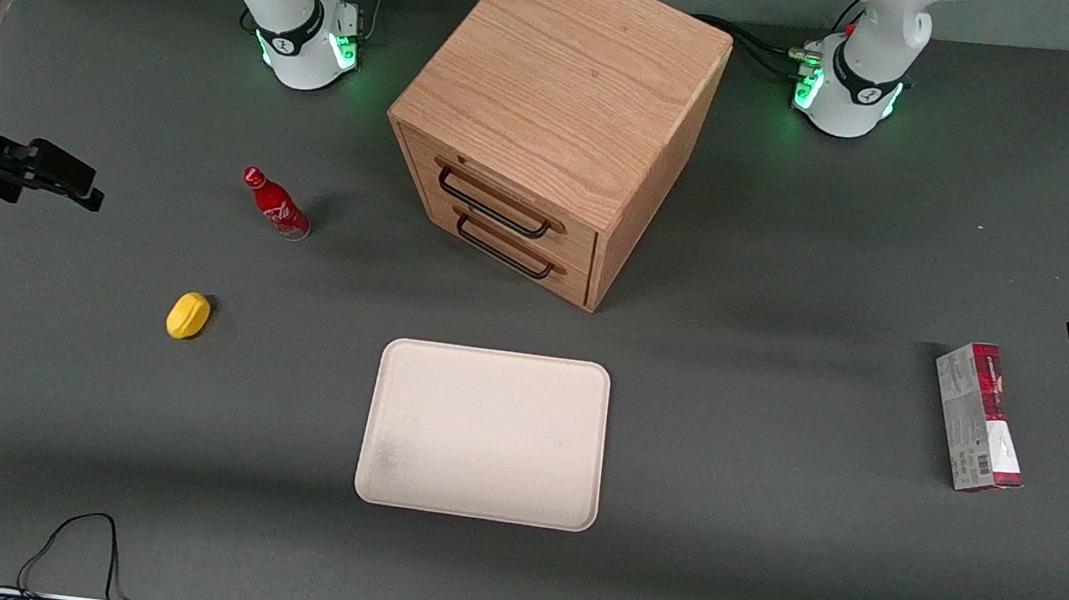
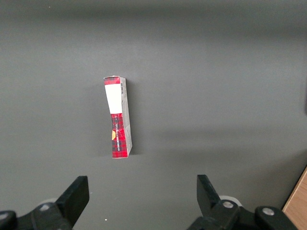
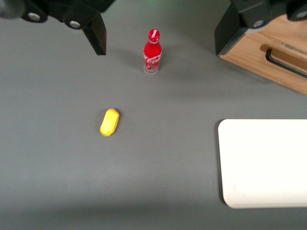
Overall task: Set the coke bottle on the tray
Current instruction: 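Move the open right gripper toward the red Coca-Cola bottle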
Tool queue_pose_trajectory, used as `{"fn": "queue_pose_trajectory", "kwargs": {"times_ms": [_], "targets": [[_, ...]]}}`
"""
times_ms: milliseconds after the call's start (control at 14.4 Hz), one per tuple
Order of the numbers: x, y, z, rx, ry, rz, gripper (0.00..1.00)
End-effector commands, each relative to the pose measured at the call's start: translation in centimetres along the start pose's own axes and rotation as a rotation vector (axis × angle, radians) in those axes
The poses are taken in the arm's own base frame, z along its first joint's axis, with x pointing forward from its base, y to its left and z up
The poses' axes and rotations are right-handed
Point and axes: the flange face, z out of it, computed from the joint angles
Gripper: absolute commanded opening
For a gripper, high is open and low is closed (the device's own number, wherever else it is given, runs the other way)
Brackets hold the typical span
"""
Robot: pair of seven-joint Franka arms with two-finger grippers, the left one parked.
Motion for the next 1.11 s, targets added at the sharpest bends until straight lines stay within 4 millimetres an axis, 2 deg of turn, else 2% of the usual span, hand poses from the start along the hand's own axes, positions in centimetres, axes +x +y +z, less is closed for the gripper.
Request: {"fn": "queue_pose_trajectory", "kwargs": {"times_ms": [0,277,554,900,1038], "targets": [[-2.0,-0.1,2.7,0.037,-0.021,-0.027,1.0],[-5.5,-1.7,9.2,0.027,-0.04,-0.086,1.0],[-9.9,-2.7,15.8,0.009,-0.026,-0.123,1.0],[-12.4,-2.6,23.3,-0.028,0.017,-0.155,1.0],[-13.2,-2.8,24.9,-0.031,0.01,-0.157,1.0]]}}
